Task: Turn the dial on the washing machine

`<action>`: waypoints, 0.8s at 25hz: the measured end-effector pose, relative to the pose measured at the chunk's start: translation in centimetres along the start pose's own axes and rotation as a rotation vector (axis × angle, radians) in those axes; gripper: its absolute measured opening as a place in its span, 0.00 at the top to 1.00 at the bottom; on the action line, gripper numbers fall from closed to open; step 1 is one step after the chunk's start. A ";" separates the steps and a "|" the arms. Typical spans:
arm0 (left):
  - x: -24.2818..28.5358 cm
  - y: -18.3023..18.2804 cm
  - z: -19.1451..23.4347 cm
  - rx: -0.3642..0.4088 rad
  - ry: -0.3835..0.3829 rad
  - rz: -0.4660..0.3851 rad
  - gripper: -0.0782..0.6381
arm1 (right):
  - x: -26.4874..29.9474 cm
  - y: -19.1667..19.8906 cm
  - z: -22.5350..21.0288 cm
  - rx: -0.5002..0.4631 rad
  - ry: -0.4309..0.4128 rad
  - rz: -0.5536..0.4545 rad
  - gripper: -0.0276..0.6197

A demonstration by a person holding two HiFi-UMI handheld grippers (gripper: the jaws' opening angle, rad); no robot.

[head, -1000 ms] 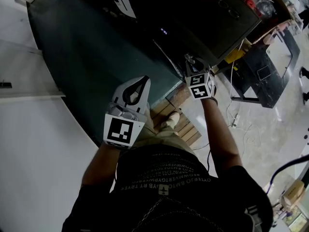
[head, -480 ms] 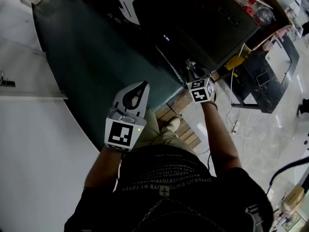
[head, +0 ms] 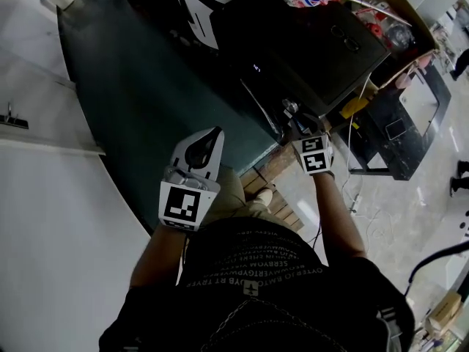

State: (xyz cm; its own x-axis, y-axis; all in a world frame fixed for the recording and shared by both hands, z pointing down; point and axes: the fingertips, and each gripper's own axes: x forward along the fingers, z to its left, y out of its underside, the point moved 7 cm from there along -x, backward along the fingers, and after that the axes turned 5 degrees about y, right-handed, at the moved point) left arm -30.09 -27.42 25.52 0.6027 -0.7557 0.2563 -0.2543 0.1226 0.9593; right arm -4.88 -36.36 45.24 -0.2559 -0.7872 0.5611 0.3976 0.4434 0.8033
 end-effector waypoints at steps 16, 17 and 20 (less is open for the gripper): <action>-1.7 -4.8 0.2 0.060 -0.036 -0.106 0.88 | -22.0 -12.5 -3.9 0.097 0.071 -0.438 0.96; -1.6 -5.0 0.1 0.066 -0.031 -0.109 0.88 | -21.8 -12.1 -3.8 0.097 0.068 -0.425 0.96; -1.5 -5.2 -0.3 0.073 -0.013 -0.103 0.88 | -21.6 -11.1 -3.2 0.126 0.042 -0.390 0.96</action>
State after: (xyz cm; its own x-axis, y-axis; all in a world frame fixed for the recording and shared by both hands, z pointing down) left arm -29.40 -26.74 20.20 0.6184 -0.7705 0.1547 -0.2461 -0.0030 0.9692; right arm -0.99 -25.70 23.56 -0.3289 -0.9223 0.2031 0.1662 0.1552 0.9738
